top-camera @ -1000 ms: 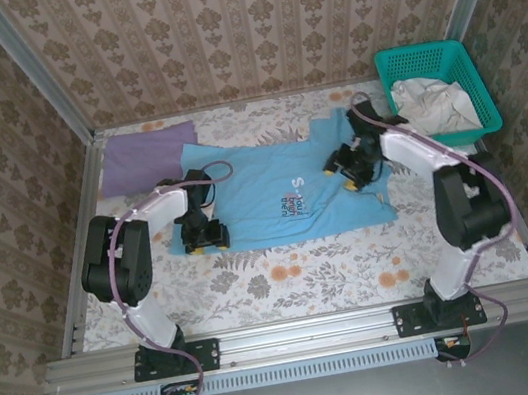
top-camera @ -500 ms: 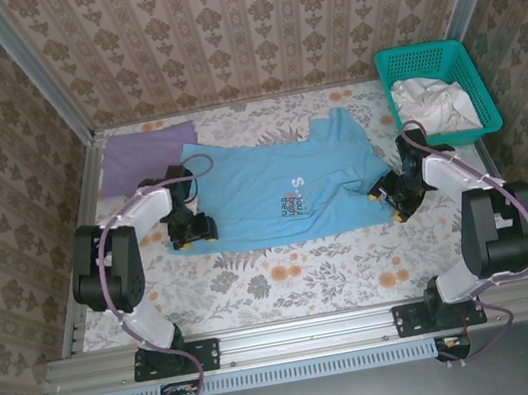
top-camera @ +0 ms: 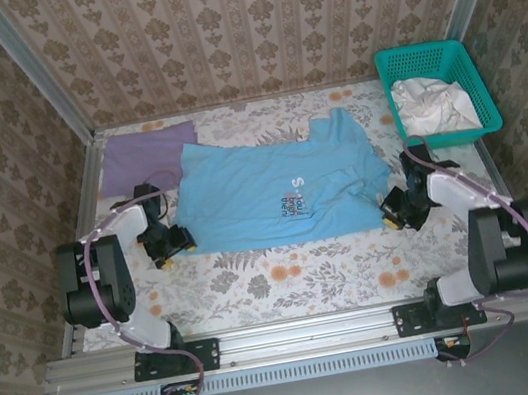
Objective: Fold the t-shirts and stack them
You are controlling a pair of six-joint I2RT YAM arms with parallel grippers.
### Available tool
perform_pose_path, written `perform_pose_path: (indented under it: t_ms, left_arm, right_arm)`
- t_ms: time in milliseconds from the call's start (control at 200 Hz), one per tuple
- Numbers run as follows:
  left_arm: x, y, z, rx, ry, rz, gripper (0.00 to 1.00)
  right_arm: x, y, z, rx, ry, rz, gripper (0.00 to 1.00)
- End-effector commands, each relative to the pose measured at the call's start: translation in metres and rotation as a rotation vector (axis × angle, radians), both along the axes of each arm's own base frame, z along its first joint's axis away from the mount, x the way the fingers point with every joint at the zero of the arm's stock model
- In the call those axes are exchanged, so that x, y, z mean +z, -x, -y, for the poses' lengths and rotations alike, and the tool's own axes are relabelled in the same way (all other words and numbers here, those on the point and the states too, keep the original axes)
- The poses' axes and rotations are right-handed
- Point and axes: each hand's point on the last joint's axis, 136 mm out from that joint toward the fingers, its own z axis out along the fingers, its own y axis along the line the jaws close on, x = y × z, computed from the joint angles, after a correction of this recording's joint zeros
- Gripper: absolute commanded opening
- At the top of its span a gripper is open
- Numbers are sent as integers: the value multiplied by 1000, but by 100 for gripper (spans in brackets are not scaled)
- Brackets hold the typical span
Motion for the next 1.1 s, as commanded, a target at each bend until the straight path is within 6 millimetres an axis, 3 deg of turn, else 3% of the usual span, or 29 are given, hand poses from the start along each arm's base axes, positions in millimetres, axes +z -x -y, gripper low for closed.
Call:
perform_pose_path:
  t_ms: [0, 60, 245, 340, 400, 490, 565, 640, 700, 810, 865, 940, 995, 1095]
  left_arm:
    - [-16, 17, -13, 74, -30, -66, 63]
    - [-18, 21, -18, 107, -35, -70, 64]
    - [-18, 22, -23, 157, -18, -76, 64]
    - [-5, 15, -24, 169, -17, -39, 64]
    - [10, 7, -26, 183, -20, 5, 64]
    - [42, -5, -31, 183, -66, 102, 65]
    - [73, -18, -29, 140, -121, 199, 66]
    - [92, -29, -11, 71, -95, 263, 66]
    - [96, -36, 14, -3, -28, 282, 64]
    - [87, -41, 62, -152, 82, 279, 60]
    - [75, -39, 76, -186, 120, 239, 58]
    - [52, -34, 77, -185, 115, 168, 56]
    - [35, -29, 74, -181, 99, 125, 55]
    - [10, -21, 52, -146, 14, 67, 55]
  right_arm:
    - [-1, 25, 9, -67, 38, -32, 3]
    - [-5, 37, 13, -109, 55, -51, 4]
    - [-24, 61, 21, -286, 17, -86, 24]
    - [-23, 63, 22, -322, -9, -65, 35]
    - [-14, 65, 27, -323, 18, -55, 36]
    - [6, 58, 35, -324, 61, 10, 34]
    - [27, 39, 35, -306, 63, 110, 27]
    - [42, 18, 22, -247, 29, 181, 26]
    - [46, 4, 4, -167, 3, 191, 26]
    - [44, -15, -31, -1, 6, 175, 27]
    - [35, -21, -44, 35, -12, 148, 27]
    - [19, -25, -51, 48, -33, 111, 27]
    - [7, -23, -45, 48, 10, 73, 27]
    - [-19, -16, -34, 31, 55, -3, 30]
